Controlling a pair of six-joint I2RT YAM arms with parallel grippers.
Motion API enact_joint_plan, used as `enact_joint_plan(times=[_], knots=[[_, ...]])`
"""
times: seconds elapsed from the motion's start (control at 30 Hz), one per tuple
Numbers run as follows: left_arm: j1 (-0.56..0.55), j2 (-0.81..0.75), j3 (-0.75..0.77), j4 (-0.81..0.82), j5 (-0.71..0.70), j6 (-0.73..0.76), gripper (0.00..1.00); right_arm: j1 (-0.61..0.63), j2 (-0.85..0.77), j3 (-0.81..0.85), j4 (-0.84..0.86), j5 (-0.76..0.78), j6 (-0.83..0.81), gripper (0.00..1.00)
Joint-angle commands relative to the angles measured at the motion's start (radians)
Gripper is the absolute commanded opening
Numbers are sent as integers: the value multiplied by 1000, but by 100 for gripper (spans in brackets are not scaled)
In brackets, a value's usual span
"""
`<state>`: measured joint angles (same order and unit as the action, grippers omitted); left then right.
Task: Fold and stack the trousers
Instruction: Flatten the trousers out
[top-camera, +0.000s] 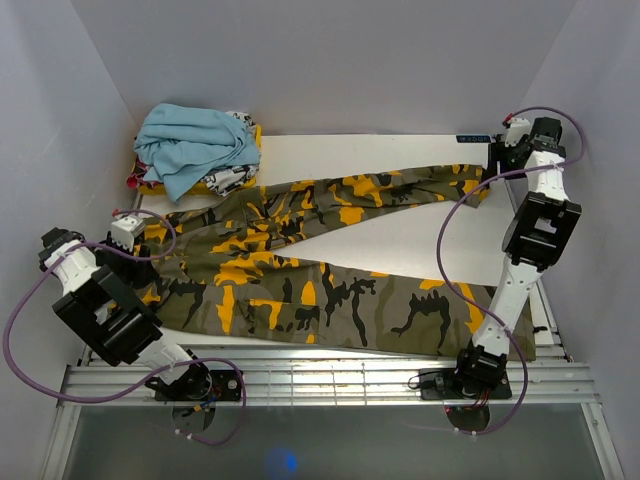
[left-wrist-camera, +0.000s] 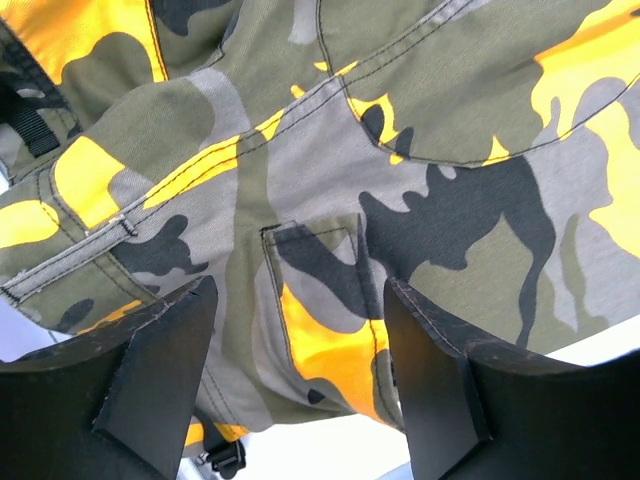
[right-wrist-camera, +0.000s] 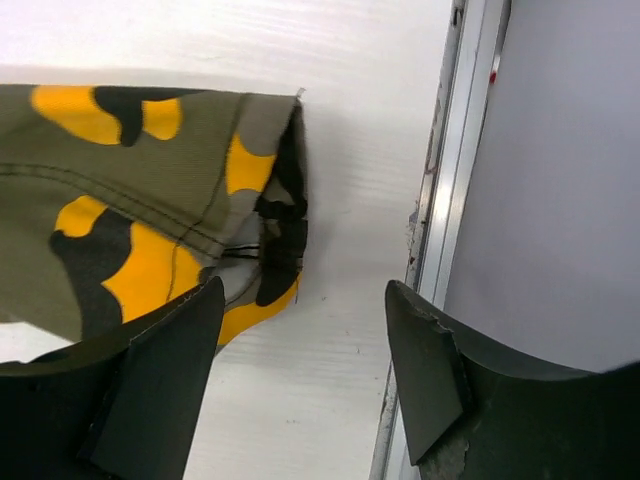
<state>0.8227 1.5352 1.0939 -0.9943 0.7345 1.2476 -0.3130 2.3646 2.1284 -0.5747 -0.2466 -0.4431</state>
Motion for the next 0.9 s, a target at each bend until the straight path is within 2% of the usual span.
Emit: enact_joint_plan(times=[0.0,0.27,0.47,0.63,0.8,0.87], knots=[[-4,-18,6,-7,74,-16,80,-5,53,65,-17,-65,152,71],[-5,-7,1,19,83,-39,83,-3,67,38,-25,-209,170,63],[-7,-4,-8,23,80,-43,83,-5,59,38,-22,-259,196,60],[-8,-14,-26,25,72,-34,84,-5,41,45,-14,-250,210,58],[-11,-12,-31,25,78,-31,84,-5,2,27,28,-106,231,46],[-13,-9,-32,26,80,-33,84,-11,-39,-33,65,-123,231,44]])
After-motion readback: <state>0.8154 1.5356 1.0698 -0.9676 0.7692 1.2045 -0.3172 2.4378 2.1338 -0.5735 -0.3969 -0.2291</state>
